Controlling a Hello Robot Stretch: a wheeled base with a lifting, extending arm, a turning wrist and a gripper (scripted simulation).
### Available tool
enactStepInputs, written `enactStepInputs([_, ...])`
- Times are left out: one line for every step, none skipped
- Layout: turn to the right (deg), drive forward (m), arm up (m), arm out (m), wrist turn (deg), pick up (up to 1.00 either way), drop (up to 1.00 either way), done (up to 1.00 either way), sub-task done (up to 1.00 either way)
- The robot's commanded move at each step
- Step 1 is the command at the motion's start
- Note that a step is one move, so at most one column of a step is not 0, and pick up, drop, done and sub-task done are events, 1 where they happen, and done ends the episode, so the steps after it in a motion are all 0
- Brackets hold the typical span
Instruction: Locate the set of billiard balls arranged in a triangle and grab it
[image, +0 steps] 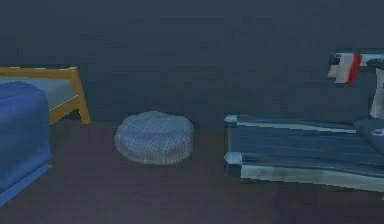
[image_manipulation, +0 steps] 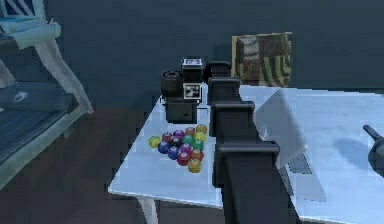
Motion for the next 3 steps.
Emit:
enactStepInputs([0.0, 0.0, 0.0, 0.0, 9.0, 0.0, 0.0, 0.0, 0.0])
enactStepInputs([0.0, 0.0, -0.3, 0.0, 0.0, 0.0, 0.0, 0.0, 0.0])
enactStepInputs([0.0, 0.0, 0.0, 0.0, 0.0, 1.0, 0.0, 0.0, 0.0])
